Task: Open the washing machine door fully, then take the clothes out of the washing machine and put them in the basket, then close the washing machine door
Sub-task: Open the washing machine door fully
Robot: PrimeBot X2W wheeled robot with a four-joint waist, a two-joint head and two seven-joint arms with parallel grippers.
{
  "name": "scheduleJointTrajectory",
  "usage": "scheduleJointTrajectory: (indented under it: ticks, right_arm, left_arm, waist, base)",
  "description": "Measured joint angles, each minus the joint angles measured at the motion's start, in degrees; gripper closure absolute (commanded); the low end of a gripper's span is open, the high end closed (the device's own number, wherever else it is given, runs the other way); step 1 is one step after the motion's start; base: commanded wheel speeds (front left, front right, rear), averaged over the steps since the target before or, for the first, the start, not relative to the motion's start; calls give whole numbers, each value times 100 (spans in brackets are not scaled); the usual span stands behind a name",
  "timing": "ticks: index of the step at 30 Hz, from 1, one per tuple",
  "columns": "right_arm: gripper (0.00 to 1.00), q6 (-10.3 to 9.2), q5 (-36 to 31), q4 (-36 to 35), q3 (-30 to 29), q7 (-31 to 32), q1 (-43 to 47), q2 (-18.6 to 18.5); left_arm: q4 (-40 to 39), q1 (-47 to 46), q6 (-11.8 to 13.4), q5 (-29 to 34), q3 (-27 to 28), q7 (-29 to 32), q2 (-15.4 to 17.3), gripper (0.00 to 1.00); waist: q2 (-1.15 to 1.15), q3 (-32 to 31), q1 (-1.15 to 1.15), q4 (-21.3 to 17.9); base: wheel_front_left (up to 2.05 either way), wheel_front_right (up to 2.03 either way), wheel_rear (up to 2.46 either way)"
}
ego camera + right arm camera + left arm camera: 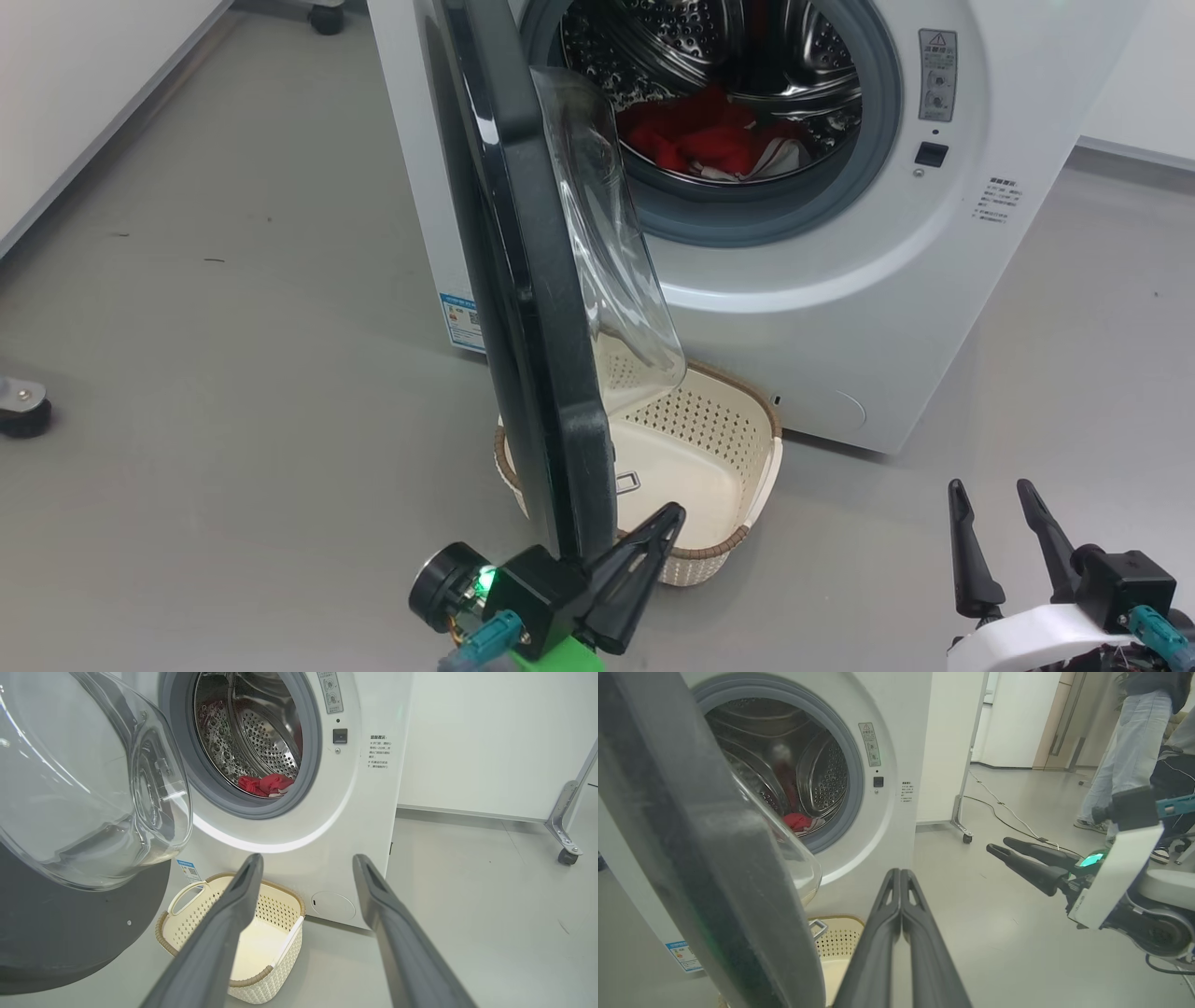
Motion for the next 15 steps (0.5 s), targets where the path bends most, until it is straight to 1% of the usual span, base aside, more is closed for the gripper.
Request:
scheduleJointTrajectory:
  ticks: [7,15]
  right_arm:
    - [0,5,-32,0,-63,0,-1,14]
    - [0,56,-33,4,-124,0,-5,45]
  left_arm:
    - [304,-7,171,-38,290,46,1,100]
    - [532,-32,248,-116,393,31,-3,100]
  waist:
    - [0,31,0,-32]
    - [0,69,0,-26]
  base:
    - [0,0,0]
    - [0,0,0]
